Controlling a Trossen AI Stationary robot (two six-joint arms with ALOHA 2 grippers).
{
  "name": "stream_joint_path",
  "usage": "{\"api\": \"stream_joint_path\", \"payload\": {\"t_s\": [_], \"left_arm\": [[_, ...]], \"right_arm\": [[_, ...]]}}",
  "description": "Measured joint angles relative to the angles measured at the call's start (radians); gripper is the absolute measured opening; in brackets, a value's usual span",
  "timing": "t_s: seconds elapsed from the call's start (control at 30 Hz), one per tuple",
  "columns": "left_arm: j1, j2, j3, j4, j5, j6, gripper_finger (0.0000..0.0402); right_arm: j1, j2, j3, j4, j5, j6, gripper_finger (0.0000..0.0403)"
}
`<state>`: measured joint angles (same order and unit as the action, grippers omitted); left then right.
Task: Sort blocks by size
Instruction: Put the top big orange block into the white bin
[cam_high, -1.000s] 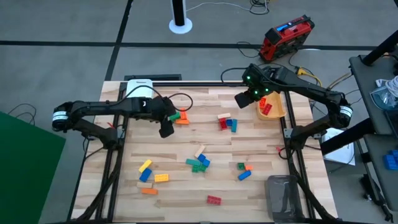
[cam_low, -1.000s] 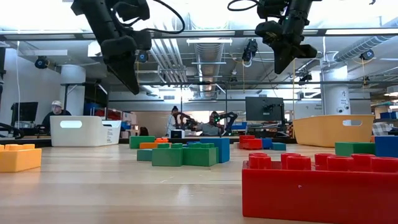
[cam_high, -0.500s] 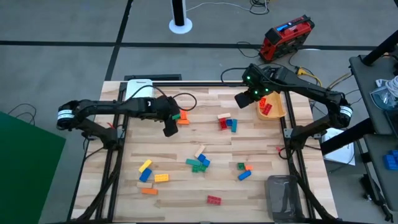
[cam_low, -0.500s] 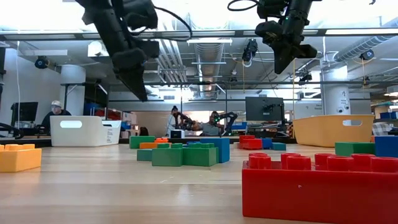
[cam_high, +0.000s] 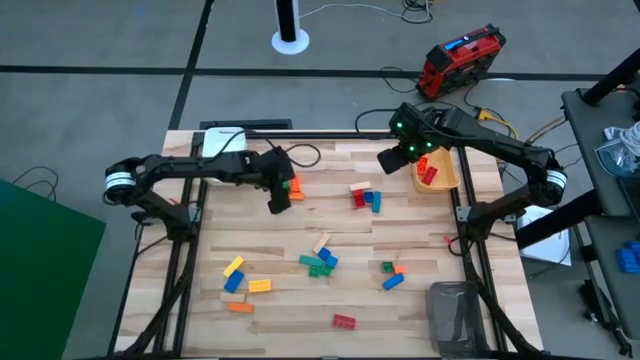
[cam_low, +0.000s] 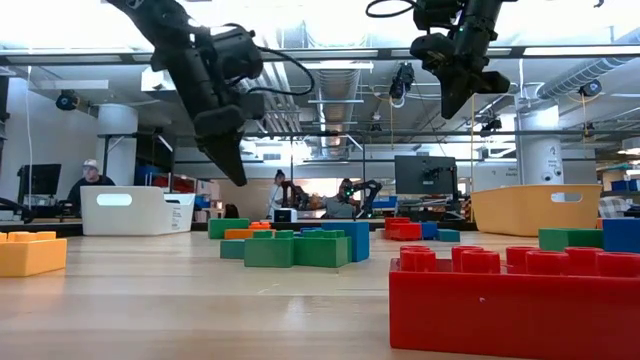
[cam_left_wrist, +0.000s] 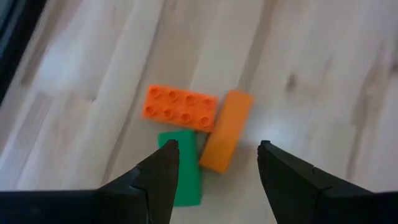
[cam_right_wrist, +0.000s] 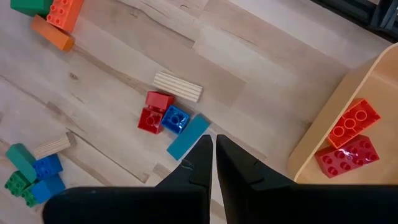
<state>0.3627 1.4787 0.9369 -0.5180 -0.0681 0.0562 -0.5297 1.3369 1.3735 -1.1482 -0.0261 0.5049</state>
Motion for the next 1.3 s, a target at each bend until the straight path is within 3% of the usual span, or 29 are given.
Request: {"api": "stream_joint_path", "payload": {"t_s": [0.7, 1.17, 1.3], "left_arm": [[0.117, 0.007, -0.052, 0.024, 0.107, 0.133, 0.0194], [0.122, 0.007, -0.097, 0.066, 0.119, 0.138, 0.0194], [0.120, 0.007, -0.097, 0.074, 0.168, 0.116, 0.0194]], "right_arm": [[0.002, 0.000, -0.008, 0.001, 0.000, -0.002, 0.0013], [0.002, 0.000, -0.037, 0.001, 0.000, -0.001, 0.0013], [0.002, 0.000, -0.050, 0.003, 0.000, 0.008, 0.0013]]}}
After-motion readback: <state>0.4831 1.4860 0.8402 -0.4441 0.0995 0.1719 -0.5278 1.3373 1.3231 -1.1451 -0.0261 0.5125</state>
